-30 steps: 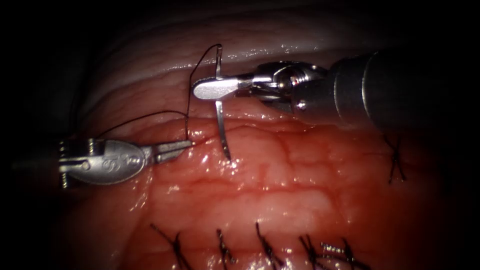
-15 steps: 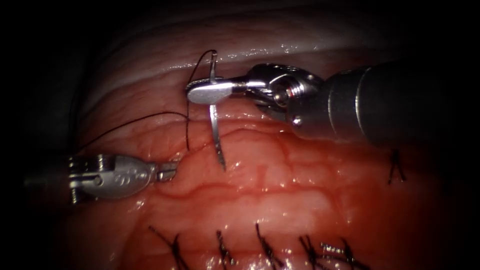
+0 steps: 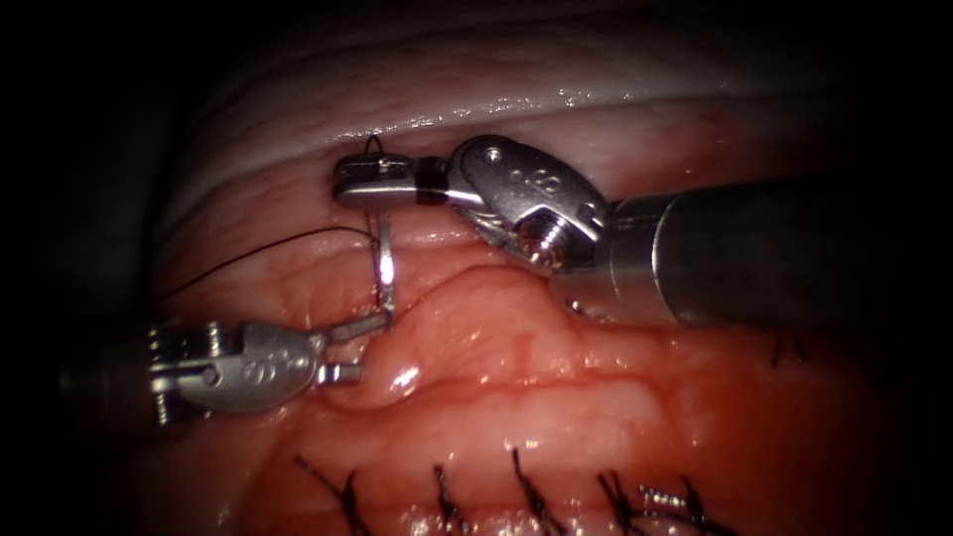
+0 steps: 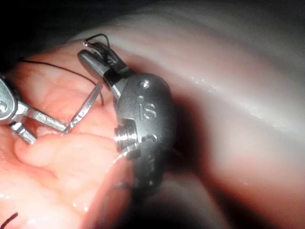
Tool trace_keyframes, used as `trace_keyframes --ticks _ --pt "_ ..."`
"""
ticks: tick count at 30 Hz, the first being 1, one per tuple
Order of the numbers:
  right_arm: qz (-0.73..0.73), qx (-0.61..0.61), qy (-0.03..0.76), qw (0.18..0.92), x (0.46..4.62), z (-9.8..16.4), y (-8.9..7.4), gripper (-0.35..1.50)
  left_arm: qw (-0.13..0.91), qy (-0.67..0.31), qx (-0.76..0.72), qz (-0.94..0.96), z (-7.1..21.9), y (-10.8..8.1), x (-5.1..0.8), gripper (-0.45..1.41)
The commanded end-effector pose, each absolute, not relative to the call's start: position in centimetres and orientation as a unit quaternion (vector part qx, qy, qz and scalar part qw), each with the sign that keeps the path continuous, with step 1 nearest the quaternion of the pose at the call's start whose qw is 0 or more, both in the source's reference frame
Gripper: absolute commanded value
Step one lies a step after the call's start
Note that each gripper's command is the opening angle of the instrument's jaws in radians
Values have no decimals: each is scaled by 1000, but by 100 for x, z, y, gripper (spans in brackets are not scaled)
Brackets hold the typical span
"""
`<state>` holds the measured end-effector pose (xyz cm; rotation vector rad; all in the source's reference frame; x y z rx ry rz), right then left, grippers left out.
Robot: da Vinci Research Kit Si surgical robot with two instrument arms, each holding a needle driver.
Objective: Wound Closure
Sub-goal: Pass the needle through the skin below the wound
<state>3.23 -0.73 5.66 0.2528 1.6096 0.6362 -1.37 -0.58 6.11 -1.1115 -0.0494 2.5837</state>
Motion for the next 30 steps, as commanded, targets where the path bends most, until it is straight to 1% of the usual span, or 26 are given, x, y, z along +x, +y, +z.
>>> trace_keyframes --ticks 1,2,10,13,16,21,25,30 --pt "279 109 710 637 329 568 -70 -35 164 -18 -390 906 616 -59 -143 24" --pt "281 109 711 635 328 567 -69 -35 164 -18 -390 906 616 -59 -143 27" --pt "252 74 720 643 329 562 -74 -35 167 -18 -389 906 612 -63 -142 27" --pt "228 57 728 645 330 561 -81 -35 167 -19 -389 906 612 -62 -141 27" --pt "199 41 731 651 330 560 -89 -35 170 -20 -389 905 613 -61 -141 22" --pt "135 6 738 661 330 559 -104 -35 175 -24 -391 903 617 -57 -140 22" --pt "77 7 729 680 333 557 -116 -35 177 -27 -392 902 617 -56 -140 21" --pt "60 20 729 681 335 560 -125 -35 177 -30 -394 901 615 -52 -140 19"
